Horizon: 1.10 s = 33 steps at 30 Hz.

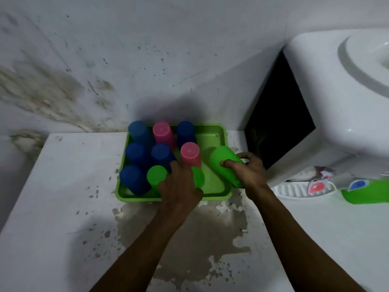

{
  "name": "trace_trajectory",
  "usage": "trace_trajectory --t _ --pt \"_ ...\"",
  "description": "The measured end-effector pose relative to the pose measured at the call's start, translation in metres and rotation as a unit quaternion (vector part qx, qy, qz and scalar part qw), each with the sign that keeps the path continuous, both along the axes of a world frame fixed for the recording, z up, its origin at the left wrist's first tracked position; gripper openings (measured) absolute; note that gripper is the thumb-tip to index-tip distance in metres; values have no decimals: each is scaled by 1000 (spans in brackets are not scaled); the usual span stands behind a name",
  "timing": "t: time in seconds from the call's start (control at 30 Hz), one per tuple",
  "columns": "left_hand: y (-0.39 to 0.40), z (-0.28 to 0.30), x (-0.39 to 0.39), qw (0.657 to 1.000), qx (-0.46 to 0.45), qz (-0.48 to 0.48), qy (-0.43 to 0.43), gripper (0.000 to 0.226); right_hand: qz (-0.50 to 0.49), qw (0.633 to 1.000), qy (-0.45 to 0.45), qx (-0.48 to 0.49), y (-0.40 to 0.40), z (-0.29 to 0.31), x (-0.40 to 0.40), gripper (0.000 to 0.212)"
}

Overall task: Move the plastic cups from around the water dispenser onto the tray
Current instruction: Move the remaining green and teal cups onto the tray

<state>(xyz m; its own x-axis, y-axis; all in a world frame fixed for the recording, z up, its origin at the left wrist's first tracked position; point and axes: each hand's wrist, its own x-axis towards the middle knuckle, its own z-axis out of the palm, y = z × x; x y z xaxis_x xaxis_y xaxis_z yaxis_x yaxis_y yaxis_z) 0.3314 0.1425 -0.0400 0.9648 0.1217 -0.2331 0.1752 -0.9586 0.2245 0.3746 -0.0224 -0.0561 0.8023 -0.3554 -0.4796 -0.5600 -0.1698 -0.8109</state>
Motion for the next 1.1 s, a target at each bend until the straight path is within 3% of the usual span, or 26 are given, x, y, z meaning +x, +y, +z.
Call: trace_trajectory --t 0.23,0.67,1.1 --pt "2 -27 15 1000 -1 8 -15 90 90 975 -41 -200 13 1 43 76" --pt "4 -51 22 1000 -17 10 -21 96 285 888 -82 -352 56 -26 119 67" --pt "5 -46 18 999 -22 8 -22 94 275 904 -113 -307 52 -36 119 68"
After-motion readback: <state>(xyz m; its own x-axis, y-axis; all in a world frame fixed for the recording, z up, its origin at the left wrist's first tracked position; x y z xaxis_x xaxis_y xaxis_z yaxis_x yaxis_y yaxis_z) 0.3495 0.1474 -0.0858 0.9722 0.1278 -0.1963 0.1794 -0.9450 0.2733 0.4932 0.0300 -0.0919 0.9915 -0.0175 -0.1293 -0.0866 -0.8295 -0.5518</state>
